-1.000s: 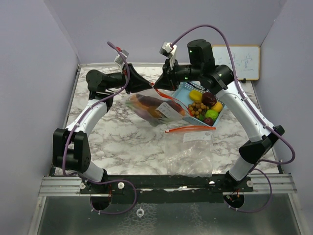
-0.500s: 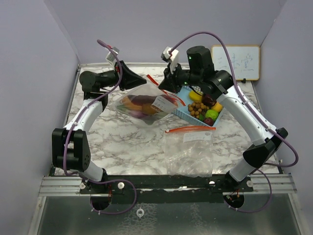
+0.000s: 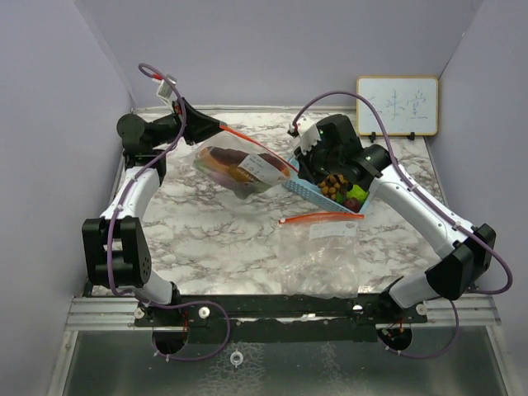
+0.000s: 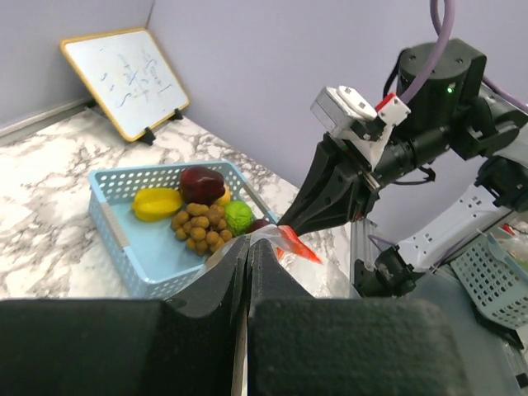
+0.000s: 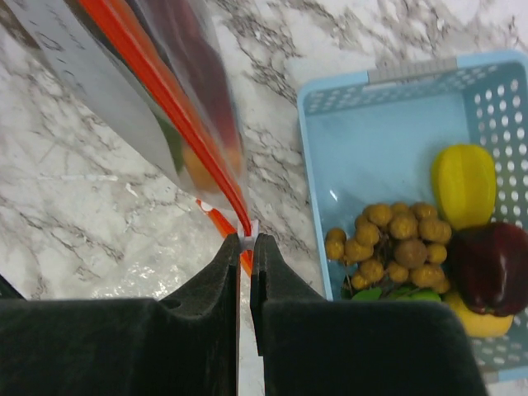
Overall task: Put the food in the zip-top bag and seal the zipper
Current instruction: Zip the zipper food storage bag at the center of the board, then place the zipper food storage bag at the center of the board, then pick up the zipper food storage bag at the center of the board, then open the zipper of the food storage bag.
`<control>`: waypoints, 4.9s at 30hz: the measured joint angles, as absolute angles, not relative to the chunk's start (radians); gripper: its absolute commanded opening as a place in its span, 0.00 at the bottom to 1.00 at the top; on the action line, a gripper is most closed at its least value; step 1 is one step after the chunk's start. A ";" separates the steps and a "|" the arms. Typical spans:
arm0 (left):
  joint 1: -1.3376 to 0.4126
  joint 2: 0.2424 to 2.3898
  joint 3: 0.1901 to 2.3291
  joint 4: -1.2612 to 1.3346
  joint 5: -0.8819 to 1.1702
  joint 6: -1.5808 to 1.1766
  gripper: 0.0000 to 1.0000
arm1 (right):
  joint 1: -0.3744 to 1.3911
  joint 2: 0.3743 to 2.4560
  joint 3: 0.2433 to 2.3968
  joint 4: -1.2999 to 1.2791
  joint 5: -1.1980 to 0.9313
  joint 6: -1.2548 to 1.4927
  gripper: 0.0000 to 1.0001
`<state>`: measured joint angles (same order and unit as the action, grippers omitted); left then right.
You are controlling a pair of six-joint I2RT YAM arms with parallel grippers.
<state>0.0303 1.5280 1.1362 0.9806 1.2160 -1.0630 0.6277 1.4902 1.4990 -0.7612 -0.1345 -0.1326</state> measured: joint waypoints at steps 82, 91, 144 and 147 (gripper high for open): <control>-0.256 1.658 1.259 0.400 1.130 -0.818 0.90 | 0.417 1.272 1.375 -0.734 -0.802 0.081 0.02; -0.259 1.581 1.218 0.547 1.182 -0.912 0.89 | 0.417 1.318 1.388 -0.765 -0.789 0.027 0.02; -0.433 1.517 1.477 -0.408 0.085 -0.321 0.00 | 0.596 1.723 1.906 -0.809 -0.061 0.476 0.52; -0.481 1.516 1.510 -0.416 -0.028 -0.326 0.00 | 0.648 1.822 2.012 -0.809 -0.019 0.526 0.52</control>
<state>-0.4808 1.5162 1.5105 -0.4164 -0.0284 -0.3256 0.6483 1.8217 2.0117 -0.8093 -0.0189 0.5262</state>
